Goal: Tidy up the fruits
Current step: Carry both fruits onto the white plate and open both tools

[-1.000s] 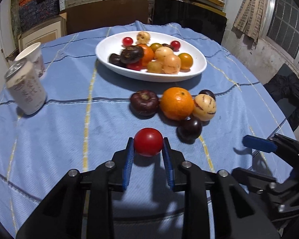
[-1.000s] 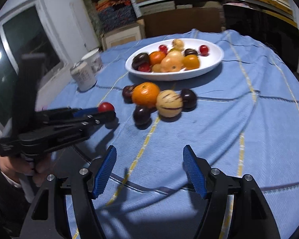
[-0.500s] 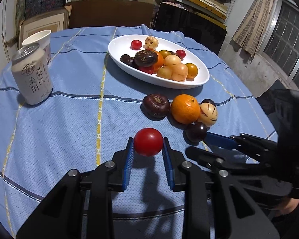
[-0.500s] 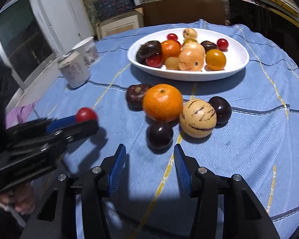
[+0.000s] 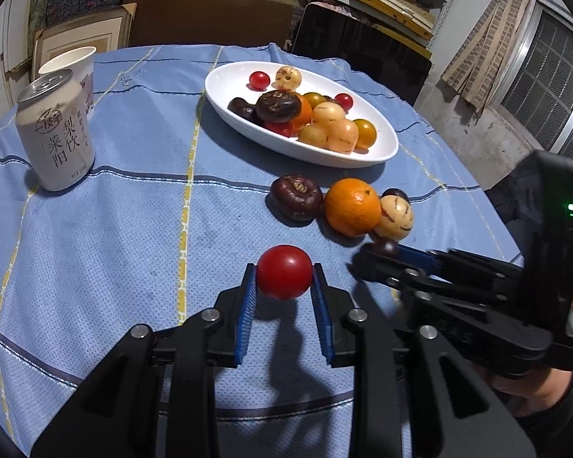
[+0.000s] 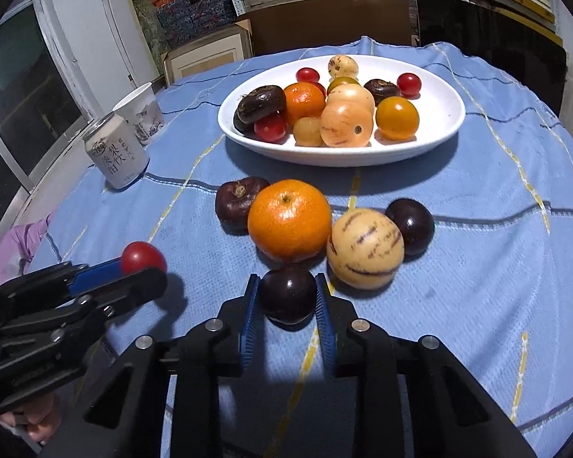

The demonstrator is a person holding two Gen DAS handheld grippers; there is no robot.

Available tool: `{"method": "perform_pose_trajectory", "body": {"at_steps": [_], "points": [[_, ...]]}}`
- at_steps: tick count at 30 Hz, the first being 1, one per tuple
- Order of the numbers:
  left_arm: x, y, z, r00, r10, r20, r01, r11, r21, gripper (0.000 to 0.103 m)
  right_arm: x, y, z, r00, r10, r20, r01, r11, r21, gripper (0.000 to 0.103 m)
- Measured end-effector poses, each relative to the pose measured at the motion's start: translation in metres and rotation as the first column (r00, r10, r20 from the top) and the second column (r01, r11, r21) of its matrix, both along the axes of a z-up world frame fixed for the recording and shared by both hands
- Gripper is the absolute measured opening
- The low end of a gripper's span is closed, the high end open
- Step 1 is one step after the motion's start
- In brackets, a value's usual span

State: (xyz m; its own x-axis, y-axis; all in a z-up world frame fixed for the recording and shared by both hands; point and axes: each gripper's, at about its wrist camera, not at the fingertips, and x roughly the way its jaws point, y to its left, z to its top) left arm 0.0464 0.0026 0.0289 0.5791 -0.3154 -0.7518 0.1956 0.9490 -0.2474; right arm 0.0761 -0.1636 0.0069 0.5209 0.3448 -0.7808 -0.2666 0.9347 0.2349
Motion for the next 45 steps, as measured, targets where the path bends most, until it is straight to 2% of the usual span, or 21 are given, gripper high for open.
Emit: {"method": "perform_pose_trajectory", "body": {"at_steps": [6, 10, 18, 24, 29, 33, 38, 42, 43, 45], "points": [[-0.004, -0.007, 0.0, 1.0, 0.01, -0.001, -0.01, 0.999, 0.036, 0.027, -0.029, -0.016, 0.014, 0.999, 0.035, 0.03, -0.036, 0.999, 0.019, 0.029], [-0.011, -0.017, 0.013, 1.0, -0.011, 0.021, 0.01, 0.999, 0.036, 0.027, -0.044, -0.032, 0.034, 0.995, 0.036, 0.088, -0.039, 0.999, 0.024, 0.029], [-0.003, -0.037, 0.045, 0.997, -0.049, 0.052, 0.046, 0.997, 0.064, 0.027, -0.039, -0.055, 0.065, 0.985, 0.016, 0.174, -0.026, 0.998, 0.056, 0.029], [0.029, -0.058, 0.072, 0.992, -0.075, 0.106, 0.064, 0.993, 0.103, 0.027, -0.008, -0.062, 0.09, 0.967, 0.008, 0.254, -0.023, 0.998, 0.054, 0.028], [0.065, -0.067, 0.08, 0.992, -0.072, 0.104, 0.06, 0.991, 0.116, 0.027, 0.04, -0.064, 0.094, 0.969, -0.007, 0.248, -0.002, 0.999, 0.036, 0.028], [0.092, -0.073, 0.079, 0.991, -0.075, 0.108, 0.062, 0.99, 0.127, 0.027, 0.076, -0.064, 0.088, 0.971, -0.012, 0.237, 0.008, 1.0, 0.019, 0.028], [0.141, -0.084, 0.061, 0.996, -0.071, 0.062, 0.062, 0.988, 0.138, 0.027, 0.122, -0.06, 0.066, 0.982, -0.023, 0.189, 0.023, 1.0, 0.003, 0.029], [0.169, -0.086, 0.05, 0.998, -0.042, 0.045, 0.035, 0.988, 0.149, 0.028, 0.146, -0.061, 0.051, 0.988, -0.044, 0.148, 0.039, 0.999, 0.038, 0.03], [0.172, -0.085, 0.049, 0.999, -0.027, 0.046, 0.02, 0.989, 0.147, 0.029, 0.149, -0.064, 0.049, 0.988, -0.057, 0.144, 0.048, 0.997, 0.067, 0.031], [0.175, -0.082, 0.05, 0.998, 0.001, 0.065, -0.01, 0.99, 0.137, 0.043, 0.152, -0.068, 0.046, 0.987, -0.083, 0.137, 0.071, 0.993, 0.09, 0.032]]}}
